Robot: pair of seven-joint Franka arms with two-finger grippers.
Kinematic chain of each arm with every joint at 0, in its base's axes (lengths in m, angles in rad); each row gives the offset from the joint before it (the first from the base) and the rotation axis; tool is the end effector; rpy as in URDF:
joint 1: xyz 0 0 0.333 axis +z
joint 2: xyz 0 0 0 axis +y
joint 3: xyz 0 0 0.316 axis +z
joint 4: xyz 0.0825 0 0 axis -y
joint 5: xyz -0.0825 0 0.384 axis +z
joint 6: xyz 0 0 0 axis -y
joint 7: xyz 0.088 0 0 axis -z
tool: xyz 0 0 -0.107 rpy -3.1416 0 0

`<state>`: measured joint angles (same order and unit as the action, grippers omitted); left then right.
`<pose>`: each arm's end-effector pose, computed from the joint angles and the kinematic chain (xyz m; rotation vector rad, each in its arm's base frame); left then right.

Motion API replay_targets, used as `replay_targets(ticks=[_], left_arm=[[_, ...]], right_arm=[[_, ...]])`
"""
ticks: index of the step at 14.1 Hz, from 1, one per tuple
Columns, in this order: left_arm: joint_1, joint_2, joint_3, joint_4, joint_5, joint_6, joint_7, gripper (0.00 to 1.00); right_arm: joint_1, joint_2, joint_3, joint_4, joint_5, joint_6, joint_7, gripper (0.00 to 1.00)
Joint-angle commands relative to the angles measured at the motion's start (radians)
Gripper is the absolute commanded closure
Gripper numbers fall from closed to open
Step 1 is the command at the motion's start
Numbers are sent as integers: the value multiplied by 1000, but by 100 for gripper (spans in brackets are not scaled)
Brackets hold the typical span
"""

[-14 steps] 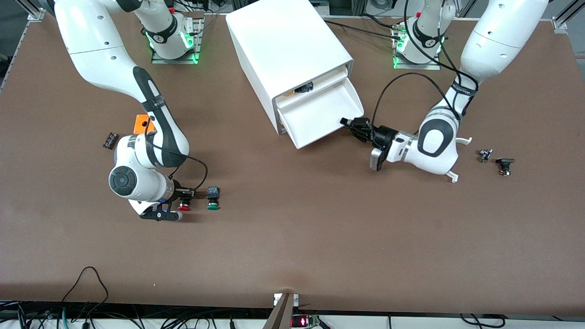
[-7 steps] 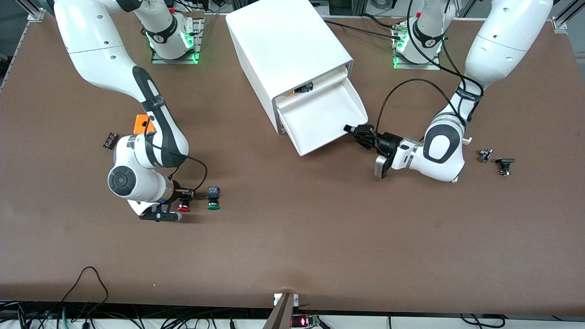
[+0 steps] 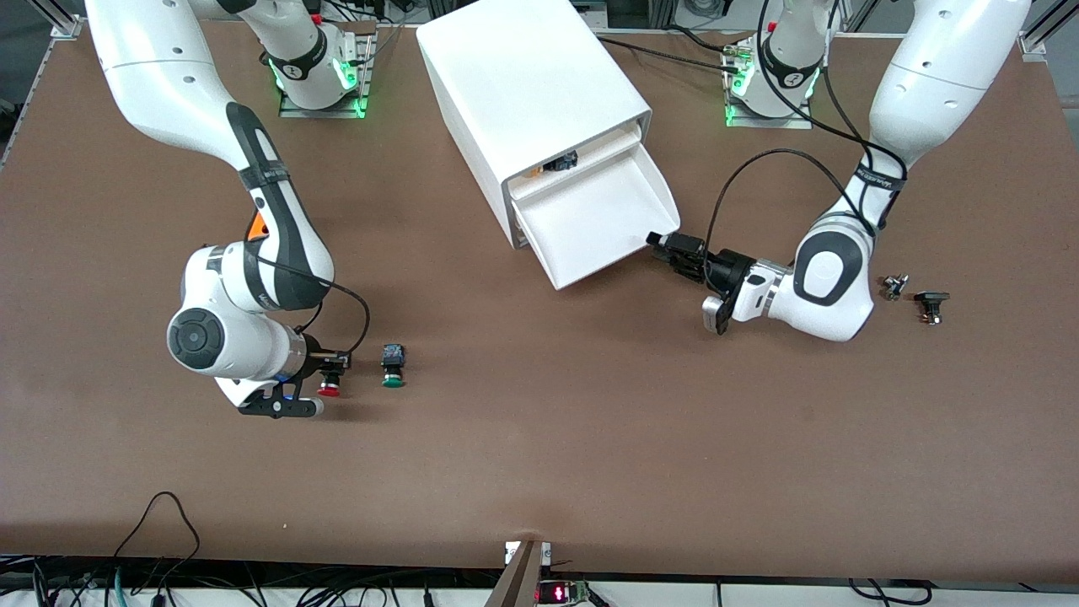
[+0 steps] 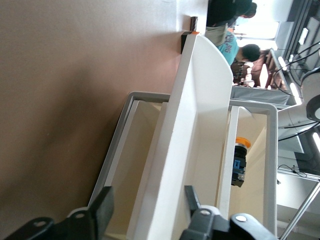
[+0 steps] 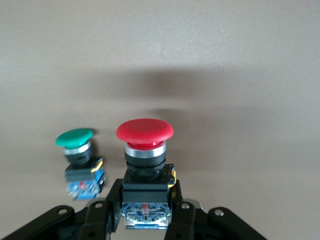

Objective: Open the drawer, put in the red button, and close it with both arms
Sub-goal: 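Pull the top drawer open with the left gripper, then lift the red button with the right gripper while the left gripper withdraws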

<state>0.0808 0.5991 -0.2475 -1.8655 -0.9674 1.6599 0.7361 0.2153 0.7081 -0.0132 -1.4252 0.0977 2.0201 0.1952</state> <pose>0.5536 -0.1696 0.2097 1.8802 -0.3628 -0.4682 0.6965 0.1502 0.2683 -3.0820 0.0583 0.1943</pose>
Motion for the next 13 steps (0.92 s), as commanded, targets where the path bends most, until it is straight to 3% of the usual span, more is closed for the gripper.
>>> replay_targets(ticks=[1, 7, 13], left_arm=[[7, -110, -1, 46, 129, -60, -185, 0], [-6, -205, -19, 277, 507, -208, -628, 0], [-61, -243, -24, 462, 893, -287, -712, 0]], right_arm=[[12, -12, 1, 80, 8, -119, 56, 100], [84, -35, 4, 245, 16, -285, 241, 100], [254, -68, -1, 308, 14, -346, 622, 100]])
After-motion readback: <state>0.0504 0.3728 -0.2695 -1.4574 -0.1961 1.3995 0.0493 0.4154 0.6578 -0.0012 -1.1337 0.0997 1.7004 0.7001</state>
